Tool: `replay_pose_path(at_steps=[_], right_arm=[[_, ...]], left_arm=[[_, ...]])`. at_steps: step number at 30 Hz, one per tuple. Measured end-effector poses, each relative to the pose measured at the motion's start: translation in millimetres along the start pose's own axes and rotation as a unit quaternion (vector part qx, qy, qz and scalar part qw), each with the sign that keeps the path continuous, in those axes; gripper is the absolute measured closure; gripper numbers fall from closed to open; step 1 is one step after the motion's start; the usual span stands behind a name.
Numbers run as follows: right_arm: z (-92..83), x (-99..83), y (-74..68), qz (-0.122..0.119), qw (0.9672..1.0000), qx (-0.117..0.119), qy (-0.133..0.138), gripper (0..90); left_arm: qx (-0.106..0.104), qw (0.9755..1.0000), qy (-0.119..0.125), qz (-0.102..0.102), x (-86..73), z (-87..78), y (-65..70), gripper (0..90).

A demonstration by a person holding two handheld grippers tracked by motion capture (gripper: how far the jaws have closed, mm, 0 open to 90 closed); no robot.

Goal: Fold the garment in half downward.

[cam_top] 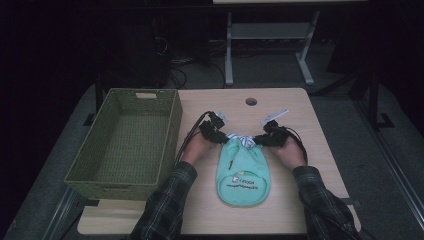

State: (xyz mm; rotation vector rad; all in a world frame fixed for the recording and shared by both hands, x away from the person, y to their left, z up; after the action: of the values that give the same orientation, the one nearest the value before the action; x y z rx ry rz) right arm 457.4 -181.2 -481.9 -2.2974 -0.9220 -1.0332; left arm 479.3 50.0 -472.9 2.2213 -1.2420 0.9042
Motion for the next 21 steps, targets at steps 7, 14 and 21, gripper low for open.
replay_pose_path(at_steps=[7, 14, 21], right_arm=[[-0.9, -2.2, -1.4, -0.006, 0.9999, -0.005, 0.009, 85.5], [-7.0, -6.1, 3.1, 0.019, 0.9996, 0.001, 0.023, 86.2], [-18.3, 4.1, 1.1, 0.000, 0.9995, -0.003, 0.033, 86.3]], left_arm=[[-0.006, 0.9996, 0.002, -0.028, -0.3, -0.2, 0.1, 85.5], [0.022, 0.9996, -0.016, 0.000, 2.6, -1.8, 5.4, 86.4], [0.033, 0.9995, 0.004, 0.004, 9.8, -13.0, 8.0, 86.6]])
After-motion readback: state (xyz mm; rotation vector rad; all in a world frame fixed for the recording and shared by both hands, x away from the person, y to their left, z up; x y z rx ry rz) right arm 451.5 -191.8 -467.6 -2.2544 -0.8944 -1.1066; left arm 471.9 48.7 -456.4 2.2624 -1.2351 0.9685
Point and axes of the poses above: each handheld gripper's, and its own axes: z roughly forward along the jaws, x roughly out of its top, y roughly to its right, the point moved 2 cm from there along z, roughly forward along the jaws, and after that the axes turned 11 degrees about y, right-handed, at the moved point
